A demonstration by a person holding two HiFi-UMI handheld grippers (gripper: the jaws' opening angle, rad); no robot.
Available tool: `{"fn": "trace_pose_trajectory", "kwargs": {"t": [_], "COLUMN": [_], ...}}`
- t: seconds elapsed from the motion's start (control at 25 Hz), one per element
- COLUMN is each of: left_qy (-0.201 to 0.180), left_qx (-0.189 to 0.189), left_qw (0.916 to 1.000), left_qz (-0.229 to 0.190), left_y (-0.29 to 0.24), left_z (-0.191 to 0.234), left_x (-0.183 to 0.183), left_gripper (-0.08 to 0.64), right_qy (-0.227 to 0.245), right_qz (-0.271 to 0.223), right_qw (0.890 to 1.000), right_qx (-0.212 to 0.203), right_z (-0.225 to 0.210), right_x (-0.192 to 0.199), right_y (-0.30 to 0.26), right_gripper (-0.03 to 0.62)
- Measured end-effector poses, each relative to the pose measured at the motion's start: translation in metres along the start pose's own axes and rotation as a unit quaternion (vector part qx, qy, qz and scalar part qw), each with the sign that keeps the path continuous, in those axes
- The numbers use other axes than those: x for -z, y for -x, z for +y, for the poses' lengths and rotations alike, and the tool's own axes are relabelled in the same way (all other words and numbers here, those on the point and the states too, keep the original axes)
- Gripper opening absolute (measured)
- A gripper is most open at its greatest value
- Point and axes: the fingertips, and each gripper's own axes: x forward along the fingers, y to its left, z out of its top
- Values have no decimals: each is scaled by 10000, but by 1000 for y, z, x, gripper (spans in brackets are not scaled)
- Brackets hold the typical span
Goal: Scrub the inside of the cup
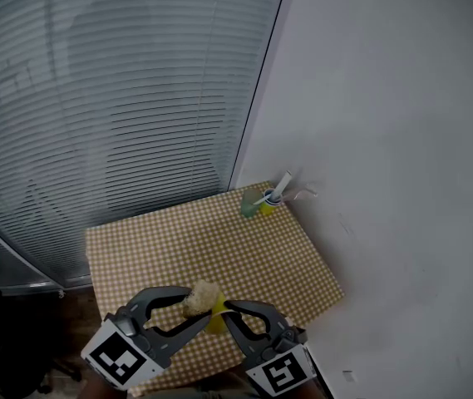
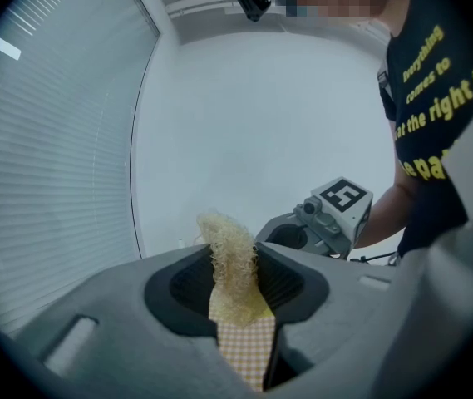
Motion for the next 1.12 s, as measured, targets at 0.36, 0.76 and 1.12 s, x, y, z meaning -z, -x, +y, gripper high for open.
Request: {"fn": "trace_pose_trajectory", "kwargs": {"t": [0.36, 0.76, 1.12], "left_qy": [-81, -305, -296], "left_qx": [12, -227, -203], "left_qw": [10000, 9992, 9993], "left_qz": [-57, 156, 105], "left_y": [-1, -6, -7], "left_z": [-3, 15, 5], "left_x": [-7, 6, 5], "left_gripper": [133, 133, 133], "right_qy": [57, 243, 269], "right_qz": [48, -290, -224], "right_qw": [10000, 9993, 9994], "right_qx": [34, 23, 35], "right_z": [-3, 7, 4], "right_x": [0, -18, -14], "right_y": [3, 2, 2], "right_gripper": [26, 26, 26]}}
